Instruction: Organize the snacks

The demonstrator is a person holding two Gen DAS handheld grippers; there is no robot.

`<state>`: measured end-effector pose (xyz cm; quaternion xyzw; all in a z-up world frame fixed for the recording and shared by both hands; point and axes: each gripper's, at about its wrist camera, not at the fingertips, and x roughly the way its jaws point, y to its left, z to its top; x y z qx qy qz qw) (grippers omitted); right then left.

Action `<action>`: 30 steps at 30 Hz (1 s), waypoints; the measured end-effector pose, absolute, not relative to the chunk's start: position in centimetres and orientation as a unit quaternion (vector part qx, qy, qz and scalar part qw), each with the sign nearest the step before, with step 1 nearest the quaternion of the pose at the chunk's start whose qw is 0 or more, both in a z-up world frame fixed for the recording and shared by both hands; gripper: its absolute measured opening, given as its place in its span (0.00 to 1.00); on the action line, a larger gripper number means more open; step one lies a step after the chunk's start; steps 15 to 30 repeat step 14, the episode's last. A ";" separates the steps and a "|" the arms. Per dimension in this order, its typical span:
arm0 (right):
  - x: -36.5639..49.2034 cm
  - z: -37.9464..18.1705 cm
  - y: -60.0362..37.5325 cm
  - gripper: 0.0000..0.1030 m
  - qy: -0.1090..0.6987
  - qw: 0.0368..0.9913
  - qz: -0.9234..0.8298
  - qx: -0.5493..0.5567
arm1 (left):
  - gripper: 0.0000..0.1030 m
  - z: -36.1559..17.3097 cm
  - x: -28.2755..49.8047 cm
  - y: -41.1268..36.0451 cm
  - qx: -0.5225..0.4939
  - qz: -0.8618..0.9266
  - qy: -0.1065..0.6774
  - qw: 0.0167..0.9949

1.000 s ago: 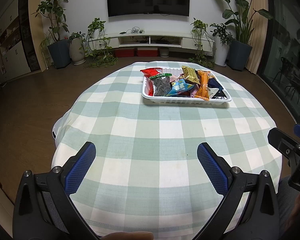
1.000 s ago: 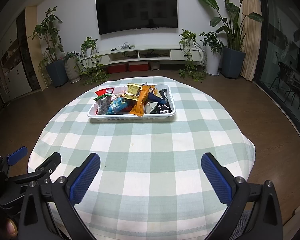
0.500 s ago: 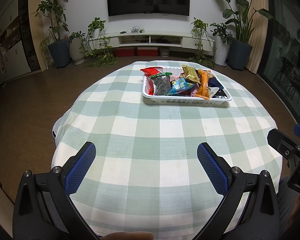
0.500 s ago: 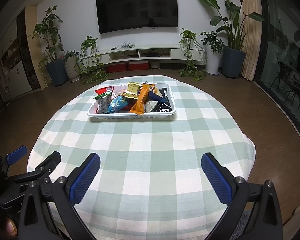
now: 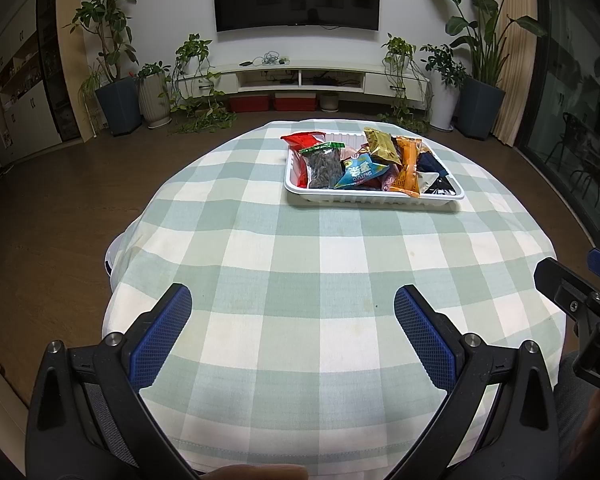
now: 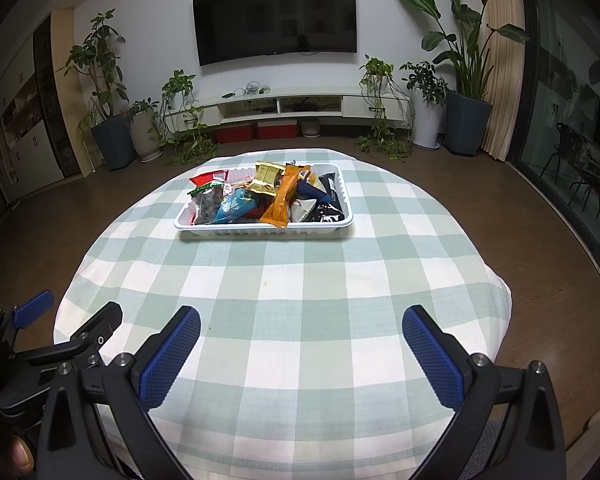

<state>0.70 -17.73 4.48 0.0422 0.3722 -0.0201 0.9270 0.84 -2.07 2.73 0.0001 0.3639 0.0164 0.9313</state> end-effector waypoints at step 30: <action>-0.2 4.3 -18.3 1.00 0.380 0.924 -0.021 0.044 | 1.00 1.4 0.5 -1.8 -0.009 0.008 0.370 0.929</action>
